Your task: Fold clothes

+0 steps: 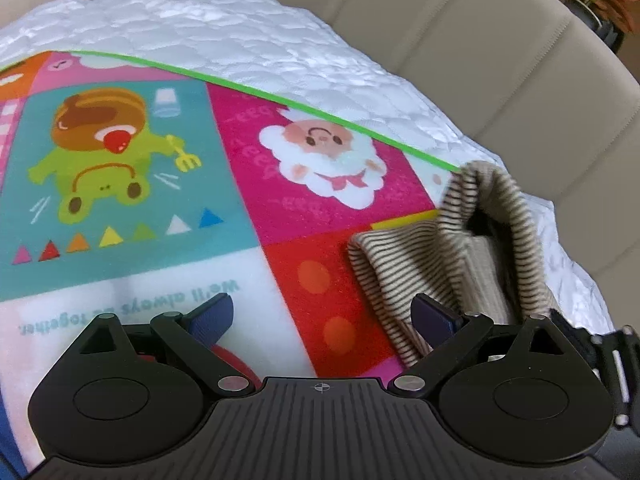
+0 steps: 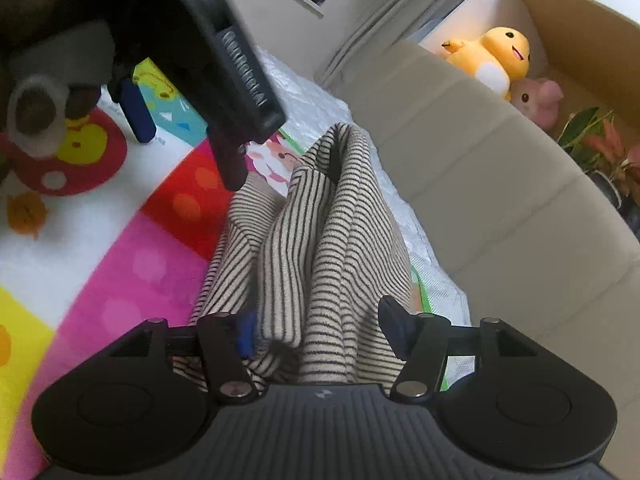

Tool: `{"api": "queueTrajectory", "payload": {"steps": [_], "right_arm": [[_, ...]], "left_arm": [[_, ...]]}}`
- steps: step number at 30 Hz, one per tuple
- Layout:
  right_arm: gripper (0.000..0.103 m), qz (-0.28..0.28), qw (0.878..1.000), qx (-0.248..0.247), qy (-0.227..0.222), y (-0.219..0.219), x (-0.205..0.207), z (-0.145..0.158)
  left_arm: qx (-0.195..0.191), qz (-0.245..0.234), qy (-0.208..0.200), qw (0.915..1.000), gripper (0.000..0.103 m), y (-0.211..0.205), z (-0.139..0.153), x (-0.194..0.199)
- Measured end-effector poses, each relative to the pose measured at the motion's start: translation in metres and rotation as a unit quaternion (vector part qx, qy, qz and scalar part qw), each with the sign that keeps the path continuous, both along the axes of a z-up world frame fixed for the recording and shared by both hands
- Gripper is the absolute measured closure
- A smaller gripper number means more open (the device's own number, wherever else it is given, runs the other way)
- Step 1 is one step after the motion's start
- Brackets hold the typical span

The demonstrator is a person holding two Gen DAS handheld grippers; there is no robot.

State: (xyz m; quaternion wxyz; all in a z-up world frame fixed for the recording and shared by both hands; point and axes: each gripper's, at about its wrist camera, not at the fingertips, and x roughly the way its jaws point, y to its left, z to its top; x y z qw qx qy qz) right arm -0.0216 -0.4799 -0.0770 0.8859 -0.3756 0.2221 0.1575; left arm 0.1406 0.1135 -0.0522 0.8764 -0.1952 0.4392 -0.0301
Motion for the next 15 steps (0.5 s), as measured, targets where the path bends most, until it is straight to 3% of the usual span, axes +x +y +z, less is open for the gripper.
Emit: {"api": "queueTrajectory", "payload": {"steps": [3,6,7,8,9,11,12,15], "right_arm": [[0.037,0.007,0.999,0.044,0.032,-0.003,-0.023,0.019],[0.038,0.008,0.999,0.021,0.035,-0.002,-0.071,0.019],[0.039,0.006,1.0,0.004,0.027,0.008,-0.064,0.014],[0.047,0.003,1.0,-0.013,0.019,0.018,-0.057,0.009],[0.063,0.0,0.999,-0.03,0.012,0.028,-0.05,0.005],[0.087,-0.008,1.0,-0.007,0.023,0.038,-0.045,0.007],[0.091,-0.012,0.999,0.012,0.029,0.044,-0.044,0.013],[0.092,0.005,0.997,0.072,0.034,0.155,-0.04,0.034]], "left_arm": [[-0.013,-0.01,0.002,0.9999,0.005,-0.003,-0.002,-0.001],[-0.042,-0.042,-0.006,0.9982,0.005,-0.018,-0.002,-0.004],[-0.052,-0.051,-0.01,0.9973,0.005,-0.023,-0.002,-0.004],[-0.058,-0.059,-0.015,0.9965,0.005,-0.029,-0.003,-0.005],[-0.054,-0.069,-0.017,0.996,0.005,-0.034,-0.003,-0.005],[-0.036,-0.081,-0.02,0.9958,0.005,-0.042,-0.006,-0.005],[-0.025,-0.085,-0.02,0.9959,0.005,-0.045,-0.008,-0.004],[-0.024,-0.089,-0.011,0.9957,0.004,-0.044,-0.019,-0.001]]}}
